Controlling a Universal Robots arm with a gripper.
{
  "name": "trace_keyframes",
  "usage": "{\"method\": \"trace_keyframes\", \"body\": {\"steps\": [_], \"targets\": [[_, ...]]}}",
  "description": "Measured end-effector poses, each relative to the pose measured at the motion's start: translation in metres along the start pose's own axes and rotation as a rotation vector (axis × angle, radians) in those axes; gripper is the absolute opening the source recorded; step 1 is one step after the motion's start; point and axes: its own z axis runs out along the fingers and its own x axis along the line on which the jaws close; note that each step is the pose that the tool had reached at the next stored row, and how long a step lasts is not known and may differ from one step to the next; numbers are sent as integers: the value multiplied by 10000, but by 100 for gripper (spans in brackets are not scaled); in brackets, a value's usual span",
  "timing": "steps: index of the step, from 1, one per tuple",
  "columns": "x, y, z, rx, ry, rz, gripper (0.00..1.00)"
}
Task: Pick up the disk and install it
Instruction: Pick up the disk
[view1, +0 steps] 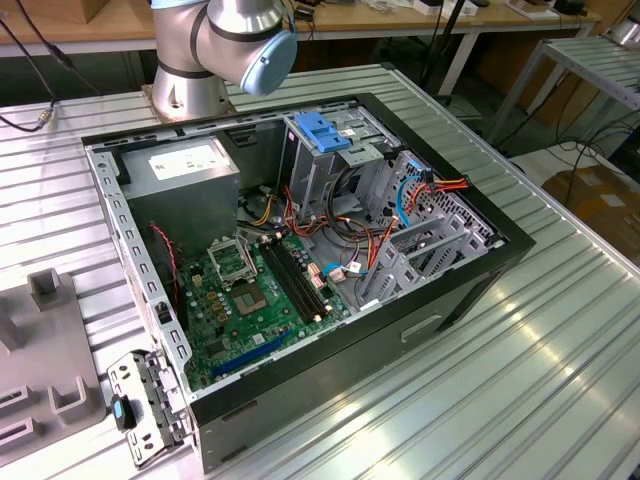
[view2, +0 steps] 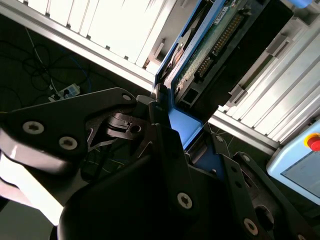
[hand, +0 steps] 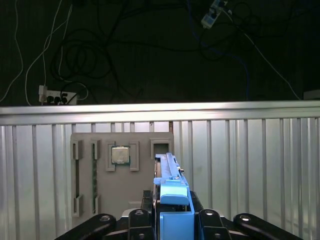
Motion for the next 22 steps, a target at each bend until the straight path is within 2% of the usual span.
{"method": "trace_keyframes", "body": {"steps": [22], "targets": [[-1, 0, -51, -1, 0, 0, 37]]}}
